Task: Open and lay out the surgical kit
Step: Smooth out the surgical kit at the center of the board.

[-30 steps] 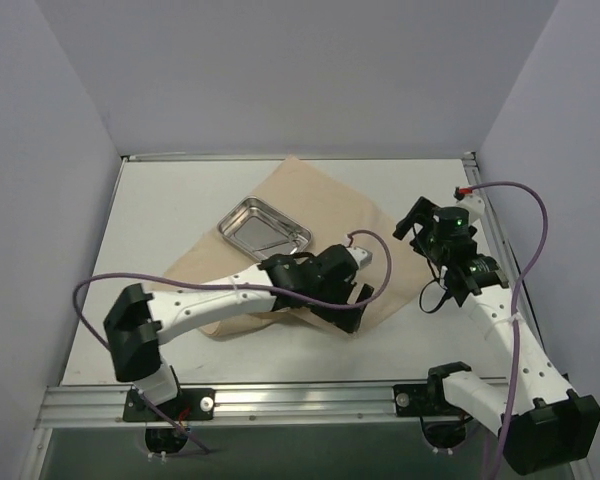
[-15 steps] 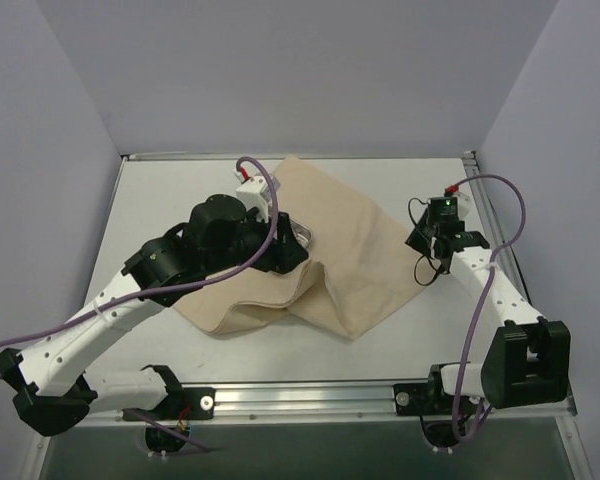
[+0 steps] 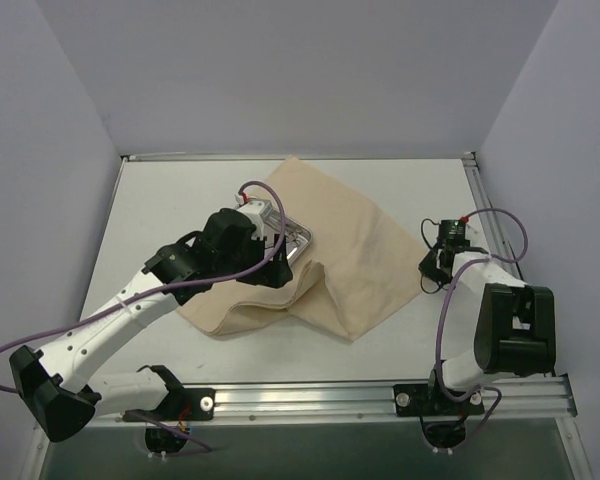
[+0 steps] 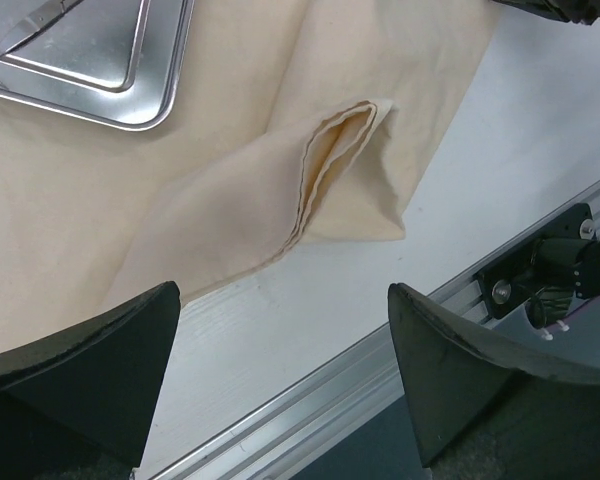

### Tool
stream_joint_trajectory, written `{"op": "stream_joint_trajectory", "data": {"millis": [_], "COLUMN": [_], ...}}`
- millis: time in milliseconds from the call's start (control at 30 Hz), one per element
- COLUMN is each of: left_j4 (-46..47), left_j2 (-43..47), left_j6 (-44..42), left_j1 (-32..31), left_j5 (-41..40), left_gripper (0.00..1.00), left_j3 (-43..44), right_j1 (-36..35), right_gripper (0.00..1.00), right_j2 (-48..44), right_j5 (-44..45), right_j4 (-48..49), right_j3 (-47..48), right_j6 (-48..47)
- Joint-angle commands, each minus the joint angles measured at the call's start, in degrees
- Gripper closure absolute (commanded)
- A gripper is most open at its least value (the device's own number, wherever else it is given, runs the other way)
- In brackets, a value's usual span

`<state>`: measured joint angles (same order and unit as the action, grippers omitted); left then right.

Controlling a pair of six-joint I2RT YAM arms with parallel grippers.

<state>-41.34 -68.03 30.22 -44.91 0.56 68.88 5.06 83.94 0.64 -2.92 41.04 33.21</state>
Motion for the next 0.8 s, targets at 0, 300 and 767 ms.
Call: {"op": "stream_joint_trajectory", "data": {"millis": [0, 300, 767], "left_j4": [2.93, 9.17, 17.61], "left_j2": [0.88, -6.76, -23.37], "left_j6": [-2.53, -6.65, -12.99], "left_j1": [-0.09, -0.97, -6.77], "left_j5": [1.73, 6.30, -3.19], "left_gripper": [0.06, 0.06, 0.06], "left_j3": [-0.06, 1.95, 8.46], "right_j1": [1.70, 3.20, 5.66], "right_gripper": [1.00, 1.00, 0.99], "right_j2": [2.17, 7.90, 10.98], "right_j5": [-0.03, -1.88, -6.09], "right_j4": [2.56, 5.38, 7.22], "right_j3": [-1.13, -0.43, 0.71], "right_j6": [0.80, -0.34, -2.98]}}
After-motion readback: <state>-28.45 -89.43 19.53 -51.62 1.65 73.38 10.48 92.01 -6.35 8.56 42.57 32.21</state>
